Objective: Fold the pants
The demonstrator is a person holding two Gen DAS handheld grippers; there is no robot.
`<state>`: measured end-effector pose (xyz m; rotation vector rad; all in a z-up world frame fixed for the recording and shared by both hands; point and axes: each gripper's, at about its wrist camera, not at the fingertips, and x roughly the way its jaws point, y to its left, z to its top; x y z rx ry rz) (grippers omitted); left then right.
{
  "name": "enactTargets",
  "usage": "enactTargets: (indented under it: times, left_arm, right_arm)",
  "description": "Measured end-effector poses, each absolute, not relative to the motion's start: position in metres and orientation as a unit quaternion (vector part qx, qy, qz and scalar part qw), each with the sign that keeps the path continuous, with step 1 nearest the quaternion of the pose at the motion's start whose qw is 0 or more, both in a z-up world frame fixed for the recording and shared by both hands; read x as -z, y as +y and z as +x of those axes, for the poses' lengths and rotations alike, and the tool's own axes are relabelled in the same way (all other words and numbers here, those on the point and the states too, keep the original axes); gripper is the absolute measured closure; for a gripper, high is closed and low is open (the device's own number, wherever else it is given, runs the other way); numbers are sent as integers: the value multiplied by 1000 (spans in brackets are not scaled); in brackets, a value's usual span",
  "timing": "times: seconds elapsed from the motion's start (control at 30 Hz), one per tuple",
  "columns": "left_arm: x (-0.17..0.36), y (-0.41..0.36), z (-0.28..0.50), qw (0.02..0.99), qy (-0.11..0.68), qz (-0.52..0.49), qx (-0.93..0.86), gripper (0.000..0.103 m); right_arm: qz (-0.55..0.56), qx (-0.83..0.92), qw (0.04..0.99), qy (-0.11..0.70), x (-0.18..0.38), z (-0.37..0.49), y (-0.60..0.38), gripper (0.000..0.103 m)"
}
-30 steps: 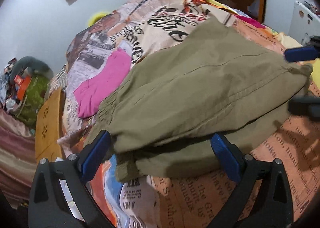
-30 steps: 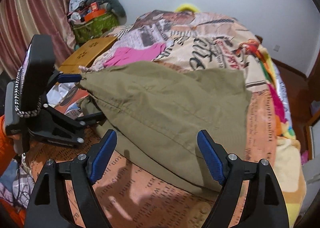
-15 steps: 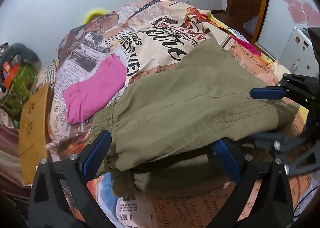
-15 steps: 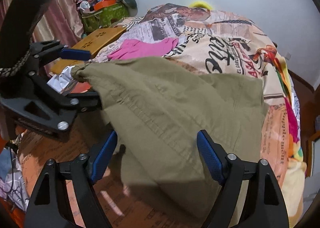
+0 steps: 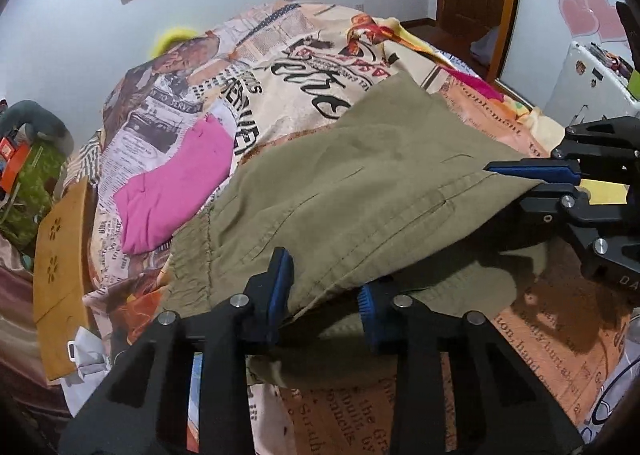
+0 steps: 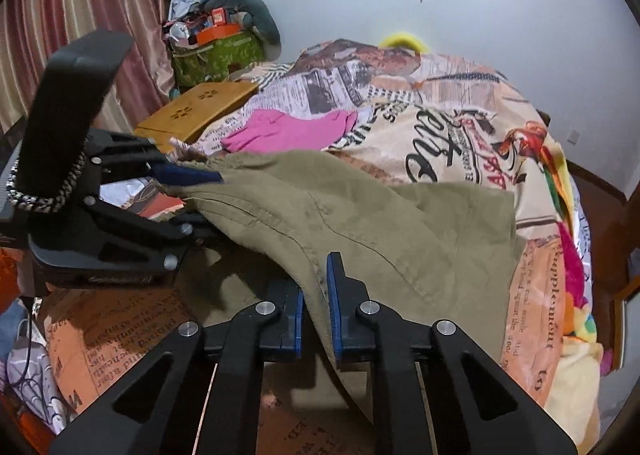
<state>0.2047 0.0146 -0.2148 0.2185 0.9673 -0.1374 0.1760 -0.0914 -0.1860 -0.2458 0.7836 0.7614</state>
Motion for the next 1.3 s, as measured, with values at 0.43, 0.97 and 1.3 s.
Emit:
enactTargets:
  times: [0.43, 0.97, 1.3]
  left_arm:
    - [229, 15, 181, 865, 487, 91, 80, 72]
    - [198, 64, 143, 883, 468, 23, 23, 29]
    - [196, 119, 160, 883, 466, -43, -44, 21]
  right_arm:
    - [-113, -375, 829, 400, 198, 161, -95, 94]
    - [-70, -339, 832, 433, 192, 145, -125, 50]
    - [-7, -267, 864, 426, 179, 148, -182, 47]
